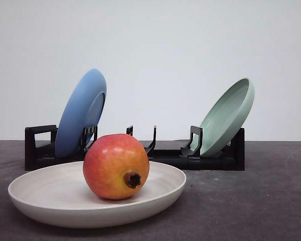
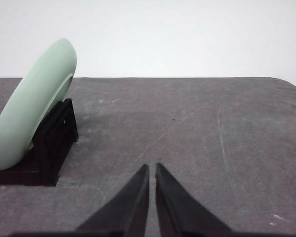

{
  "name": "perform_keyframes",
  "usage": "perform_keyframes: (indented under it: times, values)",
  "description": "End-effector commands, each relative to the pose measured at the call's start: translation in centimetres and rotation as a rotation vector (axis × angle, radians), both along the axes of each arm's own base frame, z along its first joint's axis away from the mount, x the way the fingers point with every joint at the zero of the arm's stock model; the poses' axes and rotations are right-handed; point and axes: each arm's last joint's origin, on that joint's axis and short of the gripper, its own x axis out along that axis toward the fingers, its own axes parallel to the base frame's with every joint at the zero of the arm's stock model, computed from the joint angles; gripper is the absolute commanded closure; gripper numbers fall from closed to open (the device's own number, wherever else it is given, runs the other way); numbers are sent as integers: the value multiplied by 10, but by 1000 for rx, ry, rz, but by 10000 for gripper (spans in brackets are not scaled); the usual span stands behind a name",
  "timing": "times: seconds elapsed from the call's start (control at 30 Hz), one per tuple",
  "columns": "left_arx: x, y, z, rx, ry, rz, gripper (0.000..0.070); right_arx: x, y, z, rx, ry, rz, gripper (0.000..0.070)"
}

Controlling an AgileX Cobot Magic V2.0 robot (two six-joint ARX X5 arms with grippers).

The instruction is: Place pomegranate in white plate

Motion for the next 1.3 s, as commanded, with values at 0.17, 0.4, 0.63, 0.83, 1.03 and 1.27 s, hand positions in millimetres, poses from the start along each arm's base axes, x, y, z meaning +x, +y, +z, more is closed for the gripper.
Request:
perform_keyframes:
  times: [0.17,0.4,0.63,0.83,1.03,1.27]
  values:
    - [1,0,-2,0,-6,2,700,0,0,0,-3,-6,3,677]
    - [1,0,-2,0,-6,2,700,0,0,0,-3,-6,3,677]
    - [1,0,-2,0,-6,2,700,0,0,0,-3,-6,3,677]
    - [1,0,-2,0,-6,2,700,0,0,0,-3,-6,3,677]
    - [1,0,-2,0,-6,2,700,0,0,0,-3,-6,3,677]
    - [1,0,-2,0,-6,2,700,0,0,0,-3,-6,3,677]
